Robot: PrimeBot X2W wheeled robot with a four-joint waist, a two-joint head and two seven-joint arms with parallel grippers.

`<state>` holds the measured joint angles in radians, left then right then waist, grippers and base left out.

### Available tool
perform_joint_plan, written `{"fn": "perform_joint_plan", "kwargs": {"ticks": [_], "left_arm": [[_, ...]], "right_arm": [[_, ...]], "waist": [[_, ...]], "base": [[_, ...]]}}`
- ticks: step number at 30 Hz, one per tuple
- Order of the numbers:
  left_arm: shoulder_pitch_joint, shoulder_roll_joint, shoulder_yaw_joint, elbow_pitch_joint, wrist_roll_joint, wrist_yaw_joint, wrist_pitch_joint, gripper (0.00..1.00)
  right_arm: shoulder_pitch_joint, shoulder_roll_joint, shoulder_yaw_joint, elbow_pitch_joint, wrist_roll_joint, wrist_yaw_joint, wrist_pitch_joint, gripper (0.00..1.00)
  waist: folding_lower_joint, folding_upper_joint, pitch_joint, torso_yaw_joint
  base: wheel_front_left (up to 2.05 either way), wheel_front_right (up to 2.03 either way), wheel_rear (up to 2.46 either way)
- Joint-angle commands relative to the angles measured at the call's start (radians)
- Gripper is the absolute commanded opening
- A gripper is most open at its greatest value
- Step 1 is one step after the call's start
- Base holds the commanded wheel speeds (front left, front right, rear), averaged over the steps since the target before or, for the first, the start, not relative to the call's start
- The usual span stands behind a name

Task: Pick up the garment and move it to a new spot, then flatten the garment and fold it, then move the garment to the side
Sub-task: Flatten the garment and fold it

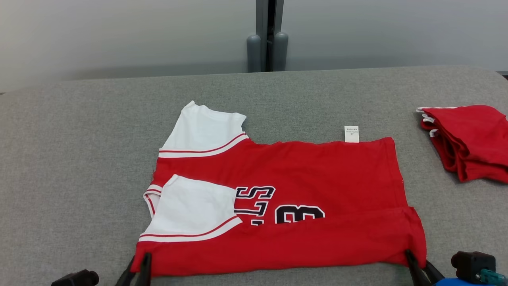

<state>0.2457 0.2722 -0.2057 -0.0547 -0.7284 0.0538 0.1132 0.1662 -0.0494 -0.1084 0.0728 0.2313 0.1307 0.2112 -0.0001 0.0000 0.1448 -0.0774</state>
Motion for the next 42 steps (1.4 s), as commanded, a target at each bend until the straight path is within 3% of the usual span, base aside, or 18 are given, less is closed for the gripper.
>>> {"fn": "perform_joint_plan", "kwargs": {"ticks": [1,7,10,15,19,24,30,42], "left_arm": [[-0.024,0.004,0.004,0.002,0.002,-0.001,-0.005,1.00],[-0.127,0.069,0.016,-0.013,0.074,-0.011,-0.021,1.00],[-0.274,0.155,0.015,-0.057,0.147,-0.024,0.025,1.00],[-0.528,0.250,0.002,-0.052,0.193,-0.089,0.120,1.00],[-0.735,0.297,-0.030,0.040,0.197,-0.136,0.221,1.00],[-0.917,0.346,-0.114,0.199,0.203,-0.171,0.375,1.00],[-1.026,0.392,-0.233,0.326,0.181,-0.186,0.536,1.00],[-1.148,0.422,-0.268,0.482,0.163,-0.164,0.623,1.00]], "right_arm": [[-0.006,-0.002,-0.002,-0.002,0.000,0.000,0.001,1.00],[-0.039,-0.002,-0.033,-0.039,-0.041,0.000,-0.012,1.00],[-0.096,-0.002,-0.028,-0.084,-0.081,0.000,-0.009,1.00],[-0.219,-0.002,0.039,-0.108,-0.127,0.000,0.021,1.00],[-0.344,-0.018,0.116,-0.058,-0.150,0.000,0.037,1.00],[-0.500,-0.036,0.245,0.055,-0.117,0.000,0.053,1.00],[-0.644,-0.072,0.388,0.175,-0.091,0.000,0.043,1.00],[-0.771,-0.083,0.507,0.236,-0.037,0.000,-0.006,1.00]], "waist": [[0.0001,0.0000,0.001,-0.002],[0.0001,0.0000,0.011,-0.019],[0.0001,0.0000,0.028,-0.038],[0.0001,0.0000,0.078,-0.074],[0.0001,0.0000,0.131,-0.115],[0.0001,0.0000,0.201,-0.182],[0.0001,0.0000,0.267,-0.236],[0.0001,0.0000,0.377,-0.317]], "base": [[0.00,0.00,0.00],[0.00,0.00,0.00],[0.00,0.00,0.00],[0.00,0.00,0.00],[0.00,0.00,0.00],[0.00,0.00,0.00],[0.00,0.00,0.00],[0.00,0.00,0.00]]}}
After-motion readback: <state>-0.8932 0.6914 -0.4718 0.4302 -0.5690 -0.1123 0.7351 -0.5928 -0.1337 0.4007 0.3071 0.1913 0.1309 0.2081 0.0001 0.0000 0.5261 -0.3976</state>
